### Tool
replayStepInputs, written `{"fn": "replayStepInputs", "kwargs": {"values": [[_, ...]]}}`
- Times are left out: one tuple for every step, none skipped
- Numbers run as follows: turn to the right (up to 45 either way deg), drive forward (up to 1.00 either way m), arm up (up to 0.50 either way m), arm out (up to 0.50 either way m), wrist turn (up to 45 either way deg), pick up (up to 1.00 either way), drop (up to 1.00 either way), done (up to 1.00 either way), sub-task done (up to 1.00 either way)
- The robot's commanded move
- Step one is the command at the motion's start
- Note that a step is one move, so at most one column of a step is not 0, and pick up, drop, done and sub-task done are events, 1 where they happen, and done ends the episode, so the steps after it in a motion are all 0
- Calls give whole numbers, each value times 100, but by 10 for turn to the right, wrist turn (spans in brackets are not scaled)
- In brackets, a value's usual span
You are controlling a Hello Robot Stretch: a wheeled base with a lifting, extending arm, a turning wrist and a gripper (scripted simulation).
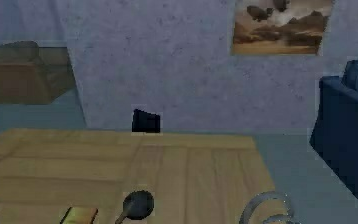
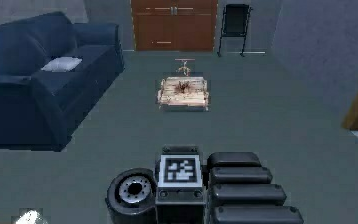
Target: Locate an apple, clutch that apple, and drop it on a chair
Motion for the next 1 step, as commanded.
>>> {"fn": "replayStepInputs", "kwargs": {"values": [[-450,0,0,0,0,0,0,0,0]]}}
